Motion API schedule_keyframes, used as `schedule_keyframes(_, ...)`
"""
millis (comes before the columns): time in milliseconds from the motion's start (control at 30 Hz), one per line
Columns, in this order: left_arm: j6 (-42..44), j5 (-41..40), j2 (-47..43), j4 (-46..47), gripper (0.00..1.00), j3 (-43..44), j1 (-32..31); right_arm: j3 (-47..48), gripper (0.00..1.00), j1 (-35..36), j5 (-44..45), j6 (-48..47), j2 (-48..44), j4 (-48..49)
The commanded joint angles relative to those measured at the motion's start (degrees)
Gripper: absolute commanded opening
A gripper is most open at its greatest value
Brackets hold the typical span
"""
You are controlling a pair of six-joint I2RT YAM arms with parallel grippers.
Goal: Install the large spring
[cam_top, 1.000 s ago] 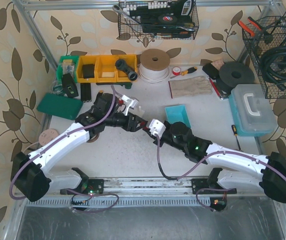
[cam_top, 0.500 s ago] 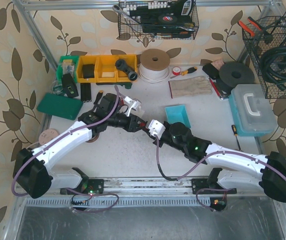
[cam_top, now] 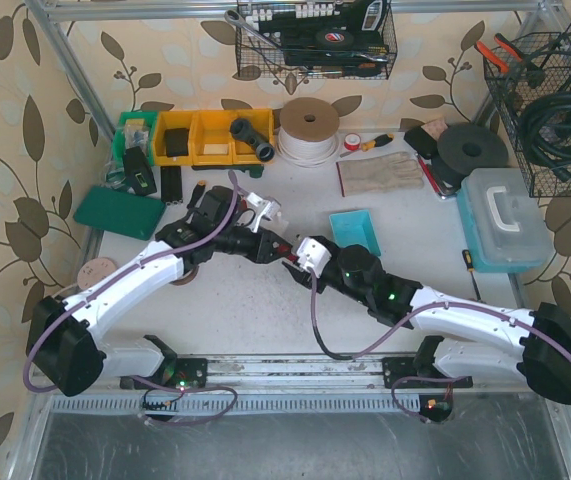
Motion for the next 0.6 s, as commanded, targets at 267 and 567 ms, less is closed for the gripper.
schedule_keyframes(267, 2.9, -21.9, -3.0, -13.6, 0.0, 8.9, -0.5, 0.6, 1.0, 0.3, 11.0, 4.3, -3.2, 0.1)
schedule_keyframes(567, 6.3, -45.5, -1.3, -24.9, 0.0, 16.2, 0.3, 1.8, 1.0, -2.2, 25.1, 14.1, -3.7, -5.1)
